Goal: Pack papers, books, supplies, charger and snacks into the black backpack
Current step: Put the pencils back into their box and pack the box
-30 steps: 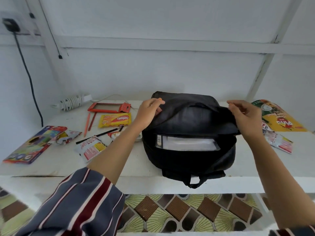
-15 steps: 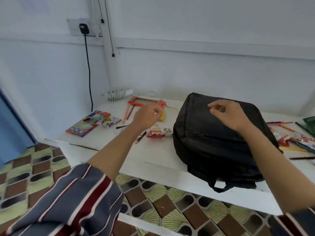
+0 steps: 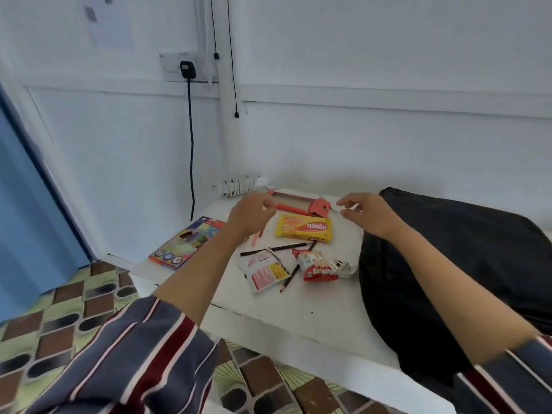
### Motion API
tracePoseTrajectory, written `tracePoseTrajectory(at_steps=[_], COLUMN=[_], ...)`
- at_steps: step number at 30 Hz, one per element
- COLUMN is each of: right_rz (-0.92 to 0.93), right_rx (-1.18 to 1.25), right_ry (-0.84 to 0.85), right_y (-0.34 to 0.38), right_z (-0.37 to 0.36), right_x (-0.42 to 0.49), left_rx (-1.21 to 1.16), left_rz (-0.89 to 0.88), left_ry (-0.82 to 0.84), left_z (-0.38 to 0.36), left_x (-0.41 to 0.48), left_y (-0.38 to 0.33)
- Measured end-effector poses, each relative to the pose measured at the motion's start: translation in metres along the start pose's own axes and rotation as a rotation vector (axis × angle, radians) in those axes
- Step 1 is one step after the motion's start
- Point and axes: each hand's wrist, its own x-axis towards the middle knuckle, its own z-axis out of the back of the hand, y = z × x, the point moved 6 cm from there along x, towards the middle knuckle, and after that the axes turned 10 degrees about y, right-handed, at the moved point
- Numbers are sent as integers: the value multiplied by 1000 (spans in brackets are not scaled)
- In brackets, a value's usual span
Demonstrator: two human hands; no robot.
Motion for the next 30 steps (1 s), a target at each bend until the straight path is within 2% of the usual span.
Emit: tracePoseTrajectory(at_steps=[8, 17, 24, 30], right_rz=[-114, -401, -520, -598], right_rx=[80, 165, 220, 245], right_ry=[58, 54, 102, 46], right_y=[4, -57, -84, -93], right_z=[-37, -76, -83, -90], right_x=[82, 128, 163, 183], left_rx=[-5, 39, 113, 129], left_rz=[-14, 61, 114, 156], left_ry=[125, 316, 376, 385], left_z=[2, -25, -43, -64], left_x=[57, 129, 170, 197], left_y=[47, 84, 95, 110])
